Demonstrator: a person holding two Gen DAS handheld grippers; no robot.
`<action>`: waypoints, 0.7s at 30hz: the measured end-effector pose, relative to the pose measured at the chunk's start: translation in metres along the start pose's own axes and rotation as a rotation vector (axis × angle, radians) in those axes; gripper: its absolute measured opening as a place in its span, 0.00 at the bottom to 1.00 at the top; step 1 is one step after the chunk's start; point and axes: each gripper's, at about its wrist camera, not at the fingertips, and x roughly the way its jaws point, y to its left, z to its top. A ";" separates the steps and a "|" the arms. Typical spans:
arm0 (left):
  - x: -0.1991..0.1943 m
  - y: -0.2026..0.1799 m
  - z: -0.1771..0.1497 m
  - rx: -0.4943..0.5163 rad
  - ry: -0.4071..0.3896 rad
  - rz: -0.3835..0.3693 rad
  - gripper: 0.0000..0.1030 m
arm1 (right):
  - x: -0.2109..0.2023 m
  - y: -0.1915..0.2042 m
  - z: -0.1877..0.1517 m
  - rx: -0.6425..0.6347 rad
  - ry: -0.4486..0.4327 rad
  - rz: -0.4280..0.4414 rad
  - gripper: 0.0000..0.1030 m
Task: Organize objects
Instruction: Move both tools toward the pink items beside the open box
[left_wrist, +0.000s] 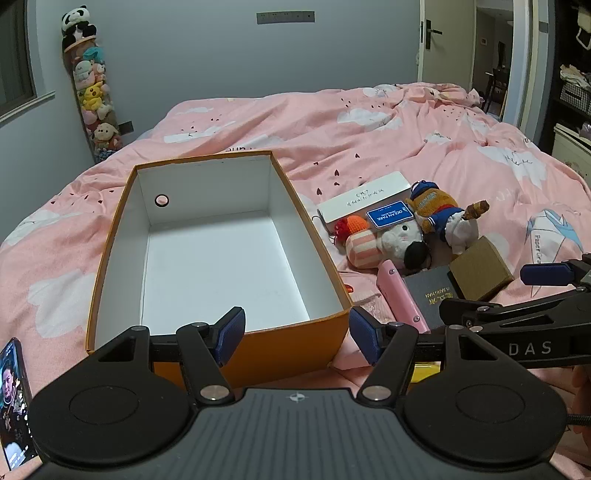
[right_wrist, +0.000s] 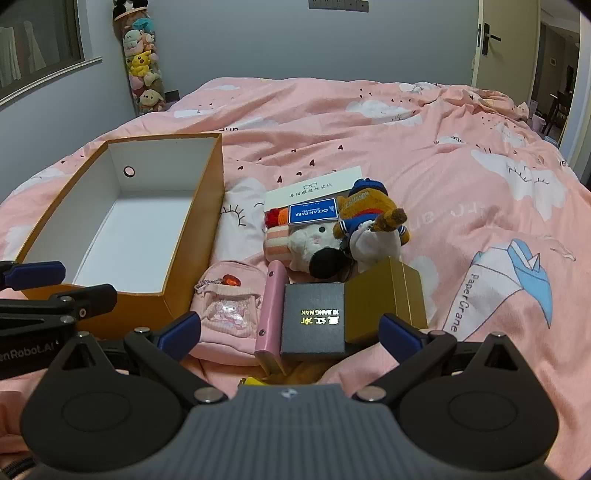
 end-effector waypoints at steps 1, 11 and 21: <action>0.000 0.000 0.000 0.002 0.001 0.000 0.74 | 0.000 0.000 0.000 0.001 0.001 0.000 0.99; 0.000 -0.002 0.001 0.013 0.008 -0.008 0.72 | 0.001 -0.001 0.001 0.001 0.005 -0.001 0.99; 0.005 0.000 0.004 0.021 0.038 -0.068 0.60 | 0.002 -0.012 0.001 0.035 0.009 0.003 0.99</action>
